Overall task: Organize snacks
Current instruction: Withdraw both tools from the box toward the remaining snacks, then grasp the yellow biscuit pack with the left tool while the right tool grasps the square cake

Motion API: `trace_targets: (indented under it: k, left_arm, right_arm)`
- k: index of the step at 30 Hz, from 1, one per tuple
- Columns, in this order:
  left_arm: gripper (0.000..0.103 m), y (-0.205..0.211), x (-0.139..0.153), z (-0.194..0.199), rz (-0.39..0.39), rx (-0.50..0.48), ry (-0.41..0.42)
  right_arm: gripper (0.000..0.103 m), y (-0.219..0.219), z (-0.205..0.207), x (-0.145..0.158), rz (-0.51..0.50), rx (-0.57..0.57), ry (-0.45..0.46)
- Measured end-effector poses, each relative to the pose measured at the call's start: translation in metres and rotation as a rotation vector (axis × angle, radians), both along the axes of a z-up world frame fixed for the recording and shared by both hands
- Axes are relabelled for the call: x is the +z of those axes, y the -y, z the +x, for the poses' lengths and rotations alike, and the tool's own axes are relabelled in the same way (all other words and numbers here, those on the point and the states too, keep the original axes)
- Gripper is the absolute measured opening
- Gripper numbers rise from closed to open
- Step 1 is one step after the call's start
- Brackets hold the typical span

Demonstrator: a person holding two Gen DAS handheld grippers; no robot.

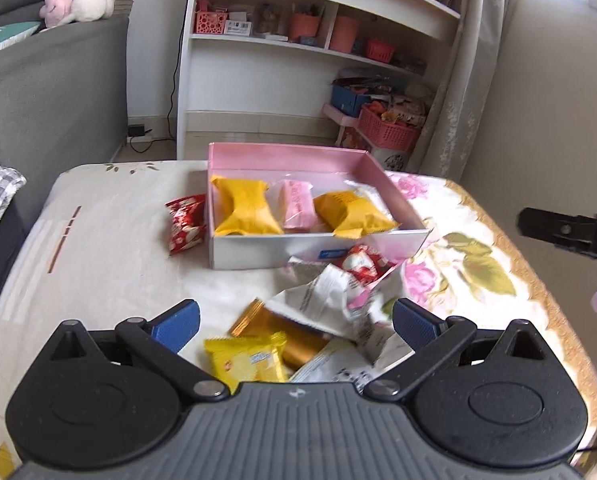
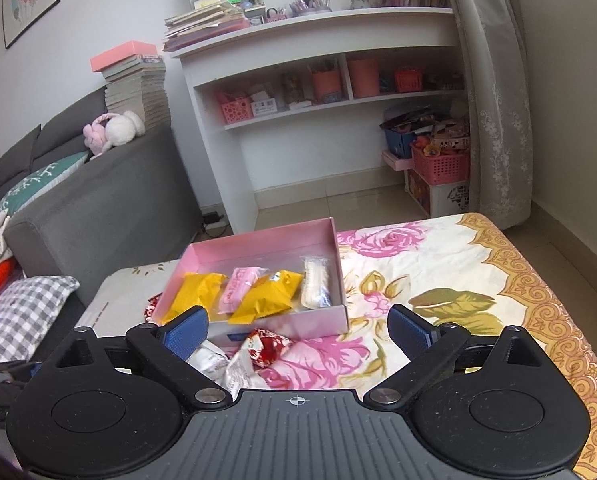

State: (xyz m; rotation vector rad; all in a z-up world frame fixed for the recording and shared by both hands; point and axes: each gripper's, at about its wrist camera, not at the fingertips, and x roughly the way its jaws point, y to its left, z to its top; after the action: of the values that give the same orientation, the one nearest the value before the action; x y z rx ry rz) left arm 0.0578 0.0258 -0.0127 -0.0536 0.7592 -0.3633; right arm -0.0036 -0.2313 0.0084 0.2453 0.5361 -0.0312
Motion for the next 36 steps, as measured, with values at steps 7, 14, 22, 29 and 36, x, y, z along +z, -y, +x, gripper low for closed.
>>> trace_targets:
  k: [7,14,22,29,36]
  left_arm:
    - [0.103,-0.007,-0.01,-0.006,0.019,-0.008,-0.013]
    - [0.103,-0.012,-0.027,-0.009,0.054,0.022,-0.05]
    - [0.101,-0.015,-0.044,-0.01,0.073,0.088,-0.111]
    - [0.093,-0.016,-0.061,-0.003,0.053,0.142,-0.229]
    - [0.083,-0.011,-0.063,-0.007,0.073,0.133,-0.229]
  right_arm:
    - [0.1,0.01,-0.01,-0.015,-0.036,-0.007,-0.021]
    - [0.1,0.011,-0.018,-0.032,-0.089,0.008,-0.043]
    - [0.1,-0.005,-0.014,-0.055,-0.149,0.08,-0.12]
    - [0.1,-0.019,-0.002,-0.085,-0.191,0.146,-0.295]
    - [0.1,-0.022,0.006,-0.106,-0.219,0.161,-0.362]
